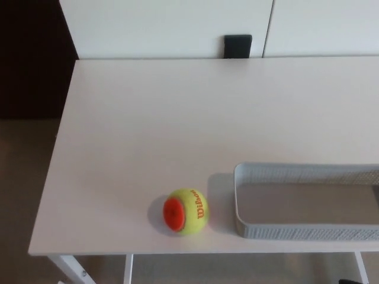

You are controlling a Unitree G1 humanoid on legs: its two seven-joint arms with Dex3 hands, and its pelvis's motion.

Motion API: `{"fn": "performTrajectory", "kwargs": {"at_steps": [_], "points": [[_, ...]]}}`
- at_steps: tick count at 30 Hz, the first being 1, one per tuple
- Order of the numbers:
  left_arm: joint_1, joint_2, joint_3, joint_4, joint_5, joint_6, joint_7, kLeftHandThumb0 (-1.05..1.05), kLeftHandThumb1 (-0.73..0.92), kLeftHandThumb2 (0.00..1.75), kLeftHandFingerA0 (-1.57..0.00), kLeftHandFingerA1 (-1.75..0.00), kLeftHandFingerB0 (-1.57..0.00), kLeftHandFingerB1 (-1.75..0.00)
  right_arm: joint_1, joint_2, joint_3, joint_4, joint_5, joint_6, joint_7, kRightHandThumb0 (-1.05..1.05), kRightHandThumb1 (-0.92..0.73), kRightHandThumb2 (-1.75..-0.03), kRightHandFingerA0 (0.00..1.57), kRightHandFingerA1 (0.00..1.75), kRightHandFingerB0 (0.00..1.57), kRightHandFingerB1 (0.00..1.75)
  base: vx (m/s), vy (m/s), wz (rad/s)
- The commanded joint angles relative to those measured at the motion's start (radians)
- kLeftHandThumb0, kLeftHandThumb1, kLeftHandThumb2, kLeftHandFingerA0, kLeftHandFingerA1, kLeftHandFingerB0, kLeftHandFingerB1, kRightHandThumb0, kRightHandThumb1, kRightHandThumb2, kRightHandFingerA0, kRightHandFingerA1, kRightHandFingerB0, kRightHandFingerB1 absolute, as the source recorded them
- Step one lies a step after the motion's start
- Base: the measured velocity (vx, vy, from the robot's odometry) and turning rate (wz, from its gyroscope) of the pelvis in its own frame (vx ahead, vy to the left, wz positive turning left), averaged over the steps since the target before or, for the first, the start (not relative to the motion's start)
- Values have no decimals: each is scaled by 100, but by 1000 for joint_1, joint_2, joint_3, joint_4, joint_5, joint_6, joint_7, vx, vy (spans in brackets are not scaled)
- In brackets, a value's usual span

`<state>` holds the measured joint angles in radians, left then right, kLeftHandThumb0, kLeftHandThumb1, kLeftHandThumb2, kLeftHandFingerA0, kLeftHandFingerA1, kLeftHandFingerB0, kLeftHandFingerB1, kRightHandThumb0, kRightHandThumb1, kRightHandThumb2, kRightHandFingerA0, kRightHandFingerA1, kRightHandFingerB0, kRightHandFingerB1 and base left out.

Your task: The robot walk towards a table in front and uses its left hand to pickup a tennis ball on the left side and put it in a container on the right hand side

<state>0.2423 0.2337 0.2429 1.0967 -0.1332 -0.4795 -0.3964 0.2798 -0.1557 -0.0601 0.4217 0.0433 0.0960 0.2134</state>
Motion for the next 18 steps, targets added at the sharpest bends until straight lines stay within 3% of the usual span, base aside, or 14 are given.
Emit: {"fn": "performTrajectory", "kwargs": {"at_steps": [1,3,9,11,14,15,17,18], "points": [[-4,18,58,-17,-63,46,-2,-21,50,56,-29,-32,-18,-28,-4,-5,1,-9,-10,10,-17,-4,-56,-99,8,53,7,51,0,0,0],[5,44,171,-49,-174,108,-18,-21,46,55,-29,-32,-19,-28,10,-18,2,-44,-12,15,-14,-6,-55,-98,7,52,6,50,0,0,0],[39,97,293,-101,-209,125,-23,-25,47,54,-26,-30,-17,-28,-1,-25,3,-85,-17,49,-21,-5,-54,-98,9,53,8,51,0,0,0],[103,142,380,-247,-276,135,-39,-37,44,59,-18,-32,-16,-32,-18,-27,-6,-81,-6,47,-15,-5,-54,-97,9,53,8,52,0,0,0],[151,151,422,-359,-297,139,-58,-37,44,59,-18,-32,-16,-32,-15,-30,-3,-89,-12,55,-17,-5,-54,-97,9,53,8,52,0,0,0],[189,155,459,-530,-330,169,-40,-23,43,91,0,-48,0,-47,-25,-30,-4,-87,-9,65,-17,-4,-55,-97,9,53,7,51,0,0,0],[241,164,511,-773,-382,208,-13,-23,43,91,0,-48,0,-47,-41,-30,-7,-84,-5,79,-16,-4,-55,-97,9,53,7,51,0,0,0],[244,162,513,-782,-381,215,-12,-23,43,91,0,-48,0,-47,-41,-30,-7,-84,-5,79,-16,-4,-55,-97,9,53,7,51,0,0,0]]}}
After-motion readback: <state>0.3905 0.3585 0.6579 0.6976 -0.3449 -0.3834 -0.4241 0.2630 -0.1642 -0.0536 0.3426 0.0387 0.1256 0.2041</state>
